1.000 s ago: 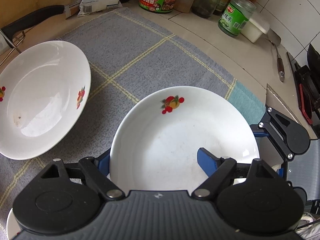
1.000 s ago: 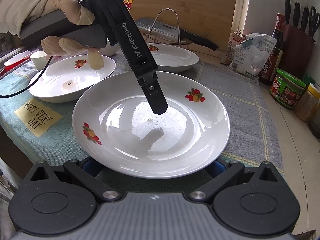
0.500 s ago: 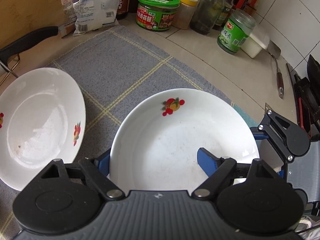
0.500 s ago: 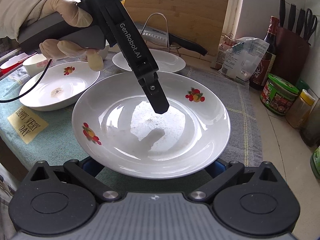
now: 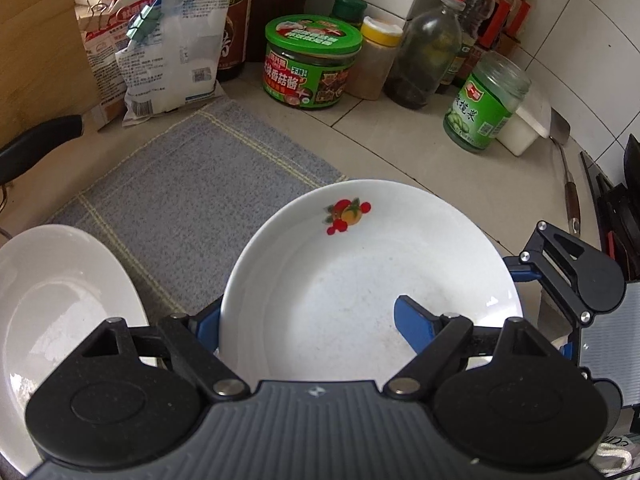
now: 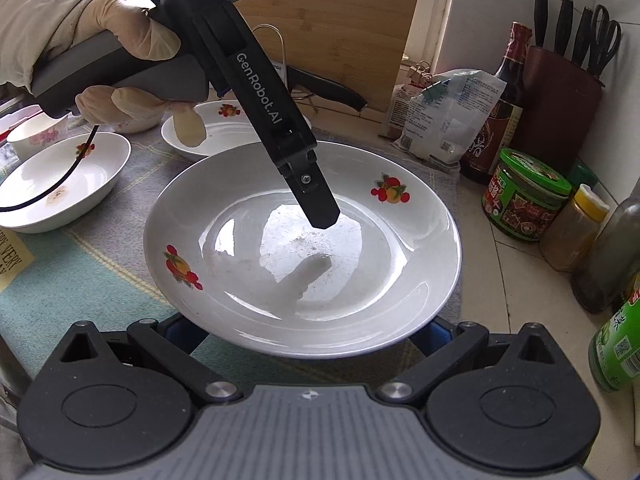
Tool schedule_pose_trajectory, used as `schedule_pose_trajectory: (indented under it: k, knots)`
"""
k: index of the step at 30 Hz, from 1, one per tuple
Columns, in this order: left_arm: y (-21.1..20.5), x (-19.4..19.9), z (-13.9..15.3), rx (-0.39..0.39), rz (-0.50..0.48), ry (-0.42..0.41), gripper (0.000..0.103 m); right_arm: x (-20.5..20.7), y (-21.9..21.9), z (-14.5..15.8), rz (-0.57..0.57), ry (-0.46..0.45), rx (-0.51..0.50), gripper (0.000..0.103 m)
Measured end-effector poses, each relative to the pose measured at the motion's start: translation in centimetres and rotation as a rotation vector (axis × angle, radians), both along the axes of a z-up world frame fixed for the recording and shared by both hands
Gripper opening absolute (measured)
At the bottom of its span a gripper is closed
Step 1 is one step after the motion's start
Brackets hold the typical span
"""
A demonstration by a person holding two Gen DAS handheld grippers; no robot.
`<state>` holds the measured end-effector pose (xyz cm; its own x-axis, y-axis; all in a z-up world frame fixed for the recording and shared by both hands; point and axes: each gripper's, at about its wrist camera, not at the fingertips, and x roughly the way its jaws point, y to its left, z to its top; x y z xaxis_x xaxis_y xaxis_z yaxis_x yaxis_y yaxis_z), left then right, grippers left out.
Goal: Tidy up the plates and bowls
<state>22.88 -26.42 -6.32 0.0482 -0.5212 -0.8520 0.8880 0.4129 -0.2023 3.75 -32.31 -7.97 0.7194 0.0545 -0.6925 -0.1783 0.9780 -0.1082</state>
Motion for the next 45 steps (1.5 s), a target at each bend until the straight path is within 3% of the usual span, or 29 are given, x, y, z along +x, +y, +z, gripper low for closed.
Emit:
schedule_pose_trajectory:
  k: [17, 37, 45]
  knots:
    - [-3.7, 1.9, -2.3, -0.004, 0.005, -0.006, 0.085, 2.9, -3.2, -1.9, -0.036, 0.044, 0.016, 0.103]
    - [-4.1, 2.4, -3.2, -0.011, 0.021, -0.030, 0.086, 3.5, -3.7, -2.2, -0.056, 0.047, 0.038, 0.103]
    - [-2.0, 0.6, -0.4, -0.073, 0.047, -0.146, 0.089, 2.4, -3.2, -1.7, -0.091, 0.056, 0.023, 0.103]
